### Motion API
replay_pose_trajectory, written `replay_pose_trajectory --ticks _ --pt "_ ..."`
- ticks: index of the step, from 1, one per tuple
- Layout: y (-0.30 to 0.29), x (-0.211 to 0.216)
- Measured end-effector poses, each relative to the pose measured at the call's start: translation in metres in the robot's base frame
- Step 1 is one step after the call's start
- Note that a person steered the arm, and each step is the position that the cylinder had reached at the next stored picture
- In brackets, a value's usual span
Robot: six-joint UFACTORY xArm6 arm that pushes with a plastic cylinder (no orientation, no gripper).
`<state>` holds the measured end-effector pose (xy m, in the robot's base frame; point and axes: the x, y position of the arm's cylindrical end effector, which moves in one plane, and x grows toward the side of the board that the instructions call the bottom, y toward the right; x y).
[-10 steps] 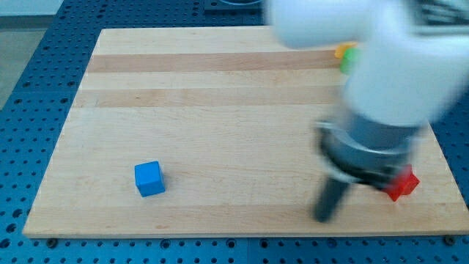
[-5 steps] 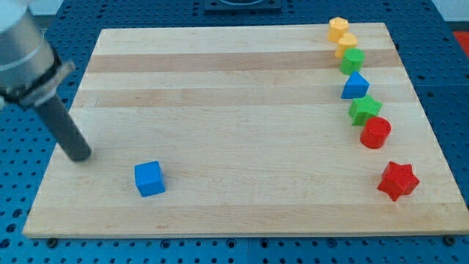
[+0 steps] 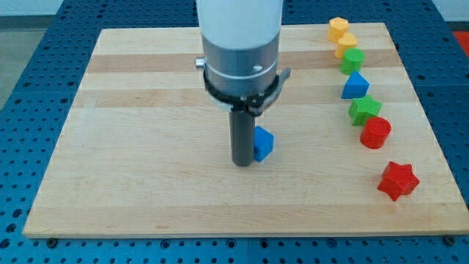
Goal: Place the blue cube in between the red blocks
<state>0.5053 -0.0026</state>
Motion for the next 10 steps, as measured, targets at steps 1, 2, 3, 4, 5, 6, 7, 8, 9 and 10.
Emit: replay_pose_trajectory --ticks 1,2,3,4,5,6,7,8,9,10 --pt "-0.004 -0.037" --pt "0.023 -0.040" --pt "0.066 -0.021" --pt "0.069 -0.017" --pt "0.081 -0.007" --pt "0.127 0.007" --pt "0.105 0.009" --pt "0.092 0.030" --pt "0.112 0.052" --pt "0.139 0.044"
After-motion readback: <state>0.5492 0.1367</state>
